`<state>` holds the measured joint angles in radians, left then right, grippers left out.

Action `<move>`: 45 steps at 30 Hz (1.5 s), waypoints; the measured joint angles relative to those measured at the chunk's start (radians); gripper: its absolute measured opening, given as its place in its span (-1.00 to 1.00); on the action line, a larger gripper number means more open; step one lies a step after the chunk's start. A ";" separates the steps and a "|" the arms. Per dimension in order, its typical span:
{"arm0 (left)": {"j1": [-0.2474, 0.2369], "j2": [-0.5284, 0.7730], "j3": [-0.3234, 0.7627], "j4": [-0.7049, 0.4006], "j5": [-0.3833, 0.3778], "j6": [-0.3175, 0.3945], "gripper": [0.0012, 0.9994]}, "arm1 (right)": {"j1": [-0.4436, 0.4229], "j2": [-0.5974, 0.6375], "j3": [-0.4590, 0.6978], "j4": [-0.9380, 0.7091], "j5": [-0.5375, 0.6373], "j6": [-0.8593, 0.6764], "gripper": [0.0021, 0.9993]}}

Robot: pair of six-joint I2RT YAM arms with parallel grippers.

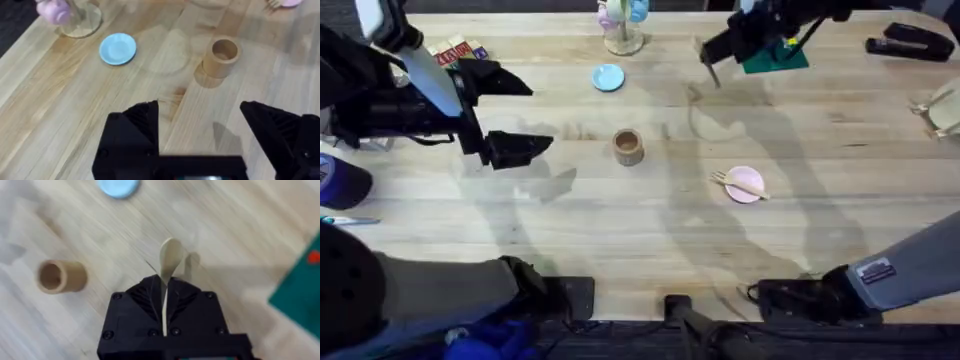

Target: Pick up a utensil and set it on the pink plate, then put the other utensil in the container.

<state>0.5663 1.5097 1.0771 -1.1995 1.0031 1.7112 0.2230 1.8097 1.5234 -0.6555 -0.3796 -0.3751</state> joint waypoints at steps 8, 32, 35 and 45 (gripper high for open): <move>0.000 0.154 0.005 -0.067 0.001 0.169 0.98 | 0.021 -0.002 0.000 0.087 -0.216 -0.149 -0.93; -0.085 0.246 0.005 -0.079 0.003 0.348 0.99 | -0.017 -0.002 -0.088 0.107 -0.791 -0.560 -0.93; -0.085 0.246 0.005 -0.080 0.003 0.348 0.99 | -0.017 -0.002 -0.088 0.108 -0.856 -0.593 -0.93; -0.085 0.246 0.005 -0.079 0.003 0.348 0.99 | -0.017 0.065 -0.088 0.109 -1.059 -0.678 -0.93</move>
<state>0.4808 1.7557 1.0821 -1.2789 1.0065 2.0594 0.2062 1.8745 1.4352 -0.5469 -1.4387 -1.0535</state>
